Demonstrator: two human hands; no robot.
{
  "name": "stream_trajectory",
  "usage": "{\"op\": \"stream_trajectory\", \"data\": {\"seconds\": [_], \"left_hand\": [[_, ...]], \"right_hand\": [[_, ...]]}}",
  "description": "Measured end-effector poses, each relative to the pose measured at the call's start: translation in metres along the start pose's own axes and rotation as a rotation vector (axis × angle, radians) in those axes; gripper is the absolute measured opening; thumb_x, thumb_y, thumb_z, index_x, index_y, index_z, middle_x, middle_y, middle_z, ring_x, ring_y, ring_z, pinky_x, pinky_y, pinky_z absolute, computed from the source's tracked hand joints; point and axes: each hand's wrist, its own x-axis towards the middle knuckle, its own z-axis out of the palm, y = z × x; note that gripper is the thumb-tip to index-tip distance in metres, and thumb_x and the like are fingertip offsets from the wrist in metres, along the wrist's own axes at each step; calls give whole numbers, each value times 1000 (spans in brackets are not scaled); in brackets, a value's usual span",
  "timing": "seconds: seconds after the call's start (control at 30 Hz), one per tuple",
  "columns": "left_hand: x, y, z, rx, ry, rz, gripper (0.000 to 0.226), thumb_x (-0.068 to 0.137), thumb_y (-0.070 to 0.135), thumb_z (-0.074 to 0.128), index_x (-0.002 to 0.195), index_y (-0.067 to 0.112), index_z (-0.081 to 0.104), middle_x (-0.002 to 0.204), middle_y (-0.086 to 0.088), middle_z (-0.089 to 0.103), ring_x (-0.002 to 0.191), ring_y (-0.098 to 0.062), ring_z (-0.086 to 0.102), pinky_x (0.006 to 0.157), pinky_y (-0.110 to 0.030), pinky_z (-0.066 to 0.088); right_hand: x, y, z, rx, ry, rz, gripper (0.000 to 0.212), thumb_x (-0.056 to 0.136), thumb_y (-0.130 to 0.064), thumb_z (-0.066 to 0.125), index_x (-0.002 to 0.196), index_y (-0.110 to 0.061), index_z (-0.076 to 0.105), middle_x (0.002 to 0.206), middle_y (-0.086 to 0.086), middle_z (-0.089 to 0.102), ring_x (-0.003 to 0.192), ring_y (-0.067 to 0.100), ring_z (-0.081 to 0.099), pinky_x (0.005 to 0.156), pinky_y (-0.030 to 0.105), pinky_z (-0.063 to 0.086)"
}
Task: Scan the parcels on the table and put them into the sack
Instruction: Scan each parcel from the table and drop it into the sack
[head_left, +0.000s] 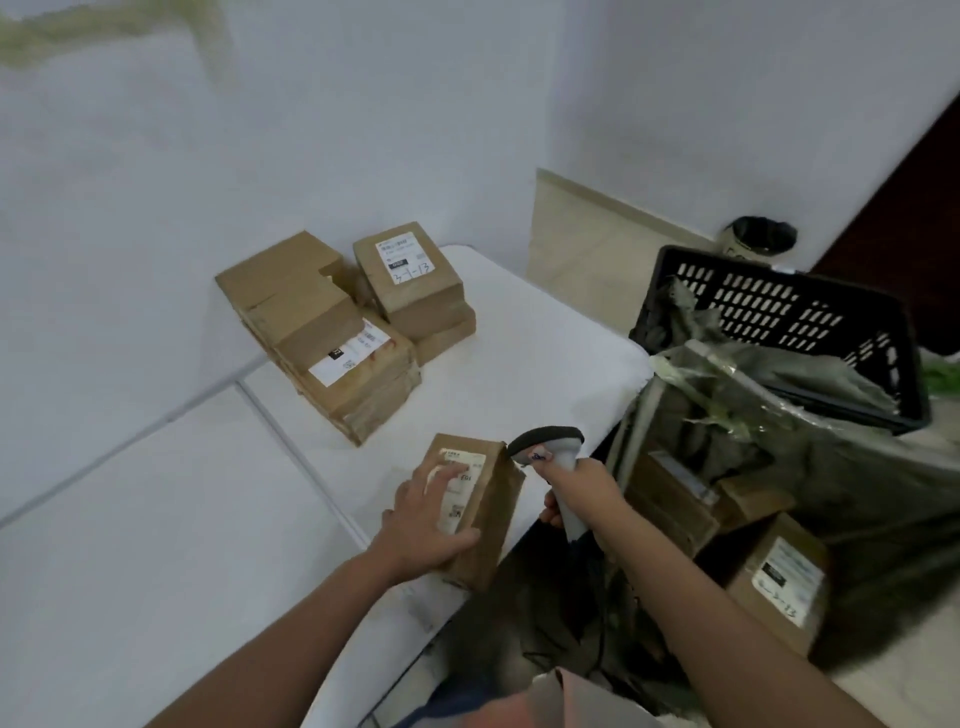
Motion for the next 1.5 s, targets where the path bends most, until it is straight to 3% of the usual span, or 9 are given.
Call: {"op": "stream_trajectory", "data": {"seconds": [0.3, 0.47, 0.63, 0.87, 0.97, 1.13, 1.33, 1.4, 1.5], "left_hand": [[22, 138, 89, -96, -328, 277, 72, 77, 61, 67, 134, 59, 23, 146, 21, 19, 137, -18, 31, 115, -45, 32], [40, 223, 144, -27, -422, 337, 79, 74, 65, 65, 138, 57, 21, 151, 25, 11, 142, -26, 24, 112, -59, 29], [75, 306, 174, -8, -386, 152, 83, 68, 66, 56, 143, 43, 27, 150, 14, 16, 137, -33, 31, 113, -53, 30], [125, 332, 186, -107, -9, -270, 72, 95, 62, 41, 154, 34, 12, 163, -2, -10, 141, -47, 19, 112, -59, 26], [127, 322, 208, -85, -226, -303, 90, 89, 72, 43, 156, 35, -4, 161, -7, -25, 144, -49, 16, 117, -51, 24], [115, 301, 239, 177, -481, -13, 133, 68, 65, 76, 151, 37, -23, 154, -16, -38, 148, -42, -16, 121, -55, 11], [126, 325, 265, 554, -661, 368, 121, 78, 26, 81, 156, 30, -12, 154, -5, -41, 151, -36, 2, 119, -45, 28], [124, 340, 274, 581, -563, 356, 102, 85, 19, 73, 156, 35, 3, 160, -6, -28, 143, -37, 29, 108, -45, 42], [122, 344, 286, 499, -413, 149, 90, 90, 31, 68, 155, 32, 6, 162, -14, -6, 132, -38, 43, 102, -46, 45]], "right_hand": [[-1, 41, -153, 224, 301, 14, 41, 91, -42, 66, 80, -3, 66, 65, 10, 65, 58, 22, 63, 61, 37, 54], [0, 76, -231, 318, 423, 52, 34, 92, -38, 65, 83, -6, 63, 71, 9, 64, 65, 21, 61, 60, 32, 48], [4, 105, -279, 347, 439, 67, 39, 89, -46, 67, 90, -7, 67, 83, 13, 69, 80, 30, 68, 79, 45, 57], [7, 131, -309, 350, 354, 39, 29, 93, -31, 66, 90, -2, 65, 67, 10, 65, 56, 20, 65, 66, 40, 58], [5, 139, -315, 330, 349, 41, 26, 94, -29, 65, 88, -3, 65, 64, 8, 63, 52, 16, 63, 53, 28, 54], [6, 153, -326, 356, 352, 71, 26, 93, -31, 66, 89, -5, 66, 64, 7, 65, 52, 14, 63, 51, 25, 52], [4, 164, -343, 376, 382, 79, 25, 94, -32, 64, 84, -9, 65, 67, 9, 66, 53, 16, 64, 54, 28, 53], [5, 169, -349, 370, 385, 84, 28, 94, -34, 63, 88, -7, 65, 65, 8, 66, 53, 17, 64, 56, 29, 53], [6, 175, -355, 367, 399, 83, 34, 94, -39, 62, 89, -6, 65, 67, 9, 66, 59, 22, 66, 62, 34, 55]]}}
